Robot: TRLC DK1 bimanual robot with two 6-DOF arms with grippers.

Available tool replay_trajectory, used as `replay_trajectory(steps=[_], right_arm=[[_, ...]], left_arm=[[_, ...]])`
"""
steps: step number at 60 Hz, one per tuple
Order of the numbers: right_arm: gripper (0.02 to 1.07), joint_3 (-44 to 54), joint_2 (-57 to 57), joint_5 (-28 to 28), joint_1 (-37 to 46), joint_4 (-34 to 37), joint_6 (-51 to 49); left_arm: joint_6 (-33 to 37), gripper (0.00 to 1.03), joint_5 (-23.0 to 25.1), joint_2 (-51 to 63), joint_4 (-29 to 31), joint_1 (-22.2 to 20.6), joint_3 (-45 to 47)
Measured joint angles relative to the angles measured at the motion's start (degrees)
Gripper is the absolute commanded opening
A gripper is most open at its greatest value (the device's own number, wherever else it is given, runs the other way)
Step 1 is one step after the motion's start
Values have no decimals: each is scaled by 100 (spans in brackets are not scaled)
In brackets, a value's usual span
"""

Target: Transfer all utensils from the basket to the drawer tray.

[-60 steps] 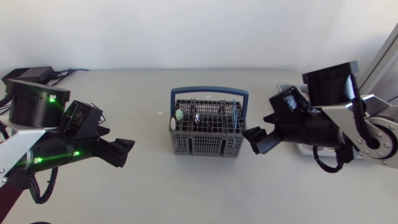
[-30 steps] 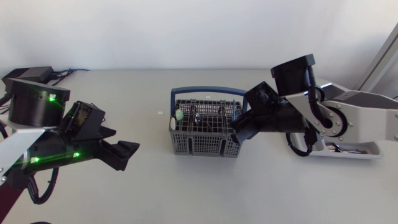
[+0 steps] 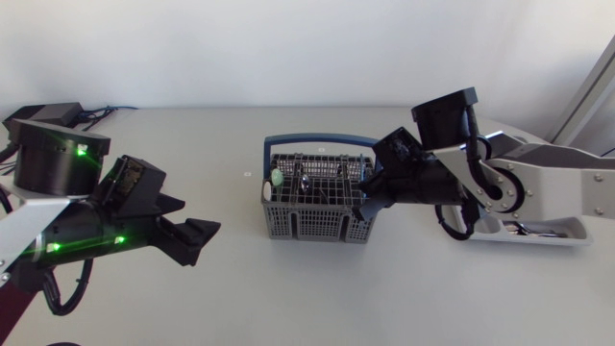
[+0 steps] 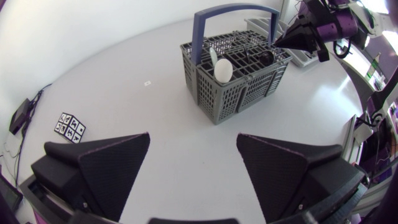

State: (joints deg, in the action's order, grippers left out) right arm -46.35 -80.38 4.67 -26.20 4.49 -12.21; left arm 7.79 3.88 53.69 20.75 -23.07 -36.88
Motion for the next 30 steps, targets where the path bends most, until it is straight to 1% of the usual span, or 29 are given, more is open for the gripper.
replay_trajectory(steps=[13, 30], right_arm=[[7, 0, 295, 20, 0, 59, 0], [7, -367, 1034, 111, -2, 656, 0]], left_arm=[[0, 98, 0, 0, -2, -15, 0], [0, 98, 0, 0, -26, -26, 0]])
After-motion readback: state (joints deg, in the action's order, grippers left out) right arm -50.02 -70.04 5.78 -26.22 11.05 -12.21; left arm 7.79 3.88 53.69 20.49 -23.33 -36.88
